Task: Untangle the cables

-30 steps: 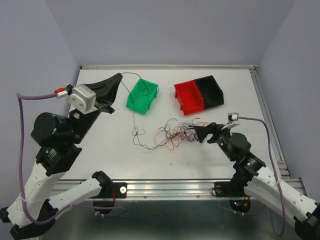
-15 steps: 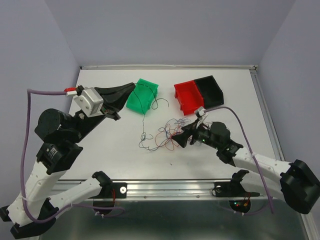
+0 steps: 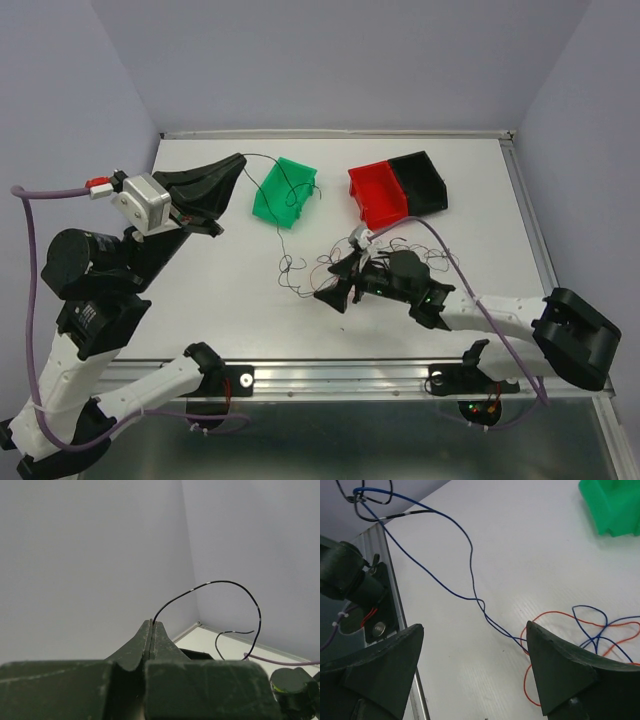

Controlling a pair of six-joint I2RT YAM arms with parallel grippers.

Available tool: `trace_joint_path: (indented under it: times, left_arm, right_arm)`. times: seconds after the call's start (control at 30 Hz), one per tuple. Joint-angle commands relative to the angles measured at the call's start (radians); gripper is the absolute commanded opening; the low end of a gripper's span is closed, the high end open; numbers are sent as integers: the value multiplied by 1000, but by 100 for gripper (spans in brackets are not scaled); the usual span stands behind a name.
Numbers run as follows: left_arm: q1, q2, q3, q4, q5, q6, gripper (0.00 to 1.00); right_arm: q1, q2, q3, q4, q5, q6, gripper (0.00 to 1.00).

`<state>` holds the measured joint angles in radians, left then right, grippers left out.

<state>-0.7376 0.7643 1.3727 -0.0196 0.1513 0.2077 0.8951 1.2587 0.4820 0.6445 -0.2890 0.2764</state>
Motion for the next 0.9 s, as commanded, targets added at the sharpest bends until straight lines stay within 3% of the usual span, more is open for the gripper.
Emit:
trace_joint_path:
  times: [0.0, 0.6, 0.73, 0.87]
  left_arm:
    - [6, -8, 46, 53, -76, -13, 0]
    - [6, 3, 54, 44, -111, -27, 0]
    - [6, 9, 55, 44, -127, -25, 0]
    - [6, 33, 62, 46, -193, -2, 0]
  right_arm:
    - [83, 24, 78, 92, 19, -80, 88]
    - [199, 320, 339, 75, 149, -194, 84]
    - [199, 344, 363, 75, 139, -189, 51]
    - [200, 326, 337, 76, 145, -166, 40]
